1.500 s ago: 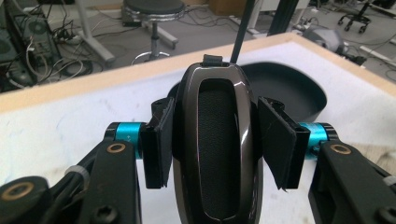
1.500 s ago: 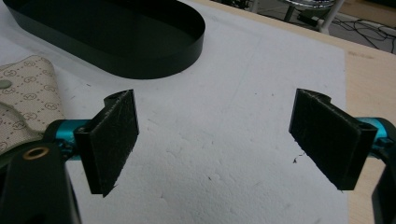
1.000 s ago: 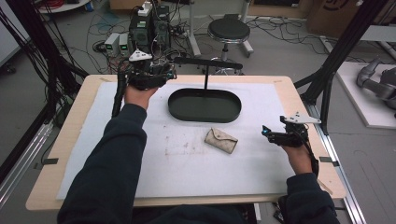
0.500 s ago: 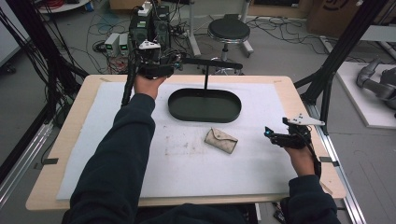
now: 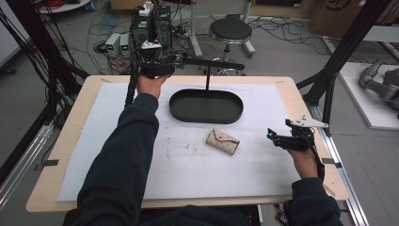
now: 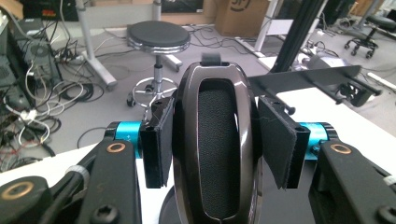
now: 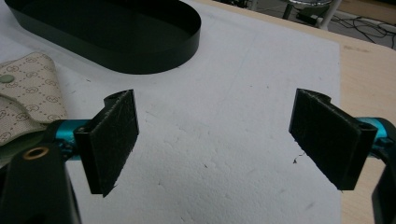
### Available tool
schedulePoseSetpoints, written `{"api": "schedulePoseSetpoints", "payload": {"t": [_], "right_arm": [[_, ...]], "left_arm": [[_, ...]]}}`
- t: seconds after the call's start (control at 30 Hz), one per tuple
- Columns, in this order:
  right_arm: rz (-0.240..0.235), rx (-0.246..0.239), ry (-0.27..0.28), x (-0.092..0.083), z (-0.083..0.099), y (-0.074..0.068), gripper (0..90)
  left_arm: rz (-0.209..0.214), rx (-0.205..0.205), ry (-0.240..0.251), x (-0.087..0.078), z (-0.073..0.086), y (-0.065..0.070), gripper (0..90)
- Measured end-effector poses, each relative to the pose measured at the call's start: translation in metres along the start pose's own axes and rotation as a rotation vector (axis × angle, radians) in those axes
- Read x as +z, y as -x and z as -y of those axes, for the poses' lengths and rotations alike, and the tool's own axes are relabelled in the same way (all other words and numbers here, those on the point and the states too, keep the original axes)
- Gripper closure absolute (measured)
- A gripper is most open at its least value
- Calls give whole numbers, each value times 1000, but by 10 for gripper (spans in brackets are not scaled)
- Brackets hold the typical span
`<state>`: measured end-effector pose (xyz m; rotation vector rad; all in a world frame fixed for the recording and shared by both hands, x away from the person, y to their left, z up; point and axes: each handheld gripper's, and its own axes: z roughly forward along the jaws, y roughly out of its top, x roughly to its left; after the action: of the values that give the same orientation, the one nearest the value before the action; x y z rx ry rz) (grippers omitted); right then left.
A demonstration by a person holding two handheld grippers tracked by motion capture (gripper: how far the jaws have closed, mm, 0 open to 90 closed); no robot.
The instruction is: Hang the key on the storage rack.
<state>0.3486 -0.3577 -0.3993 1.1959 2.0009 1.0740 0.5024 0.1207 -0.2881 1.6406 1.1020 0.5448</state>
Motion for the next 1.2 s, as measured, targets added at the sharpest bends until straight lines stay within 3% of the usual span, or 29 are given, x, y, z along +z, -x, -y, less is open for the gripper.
{"api": "schedulePoseSetpoints", "payload": {"t": [0.17, 0.57, 0.9, 1.2], "right_arm": [[-2, -2, -1, 0, 0, -1, 160], [-4, -9, -3, 2, -1, -3, 160], [-5, -12, -3, 2, -1, -2, 160], [-1, -9, -2, 1, 0, -1, 160]], "left_arm": [[-20, -30, -36, 2, 12, -10, 484], [-8, -36, -114, 20, 51, -16, 484], [-9, -19, -150, 37, 62, -8, 482], [7, -9, -142, 35, 69, -9, 479]]}}
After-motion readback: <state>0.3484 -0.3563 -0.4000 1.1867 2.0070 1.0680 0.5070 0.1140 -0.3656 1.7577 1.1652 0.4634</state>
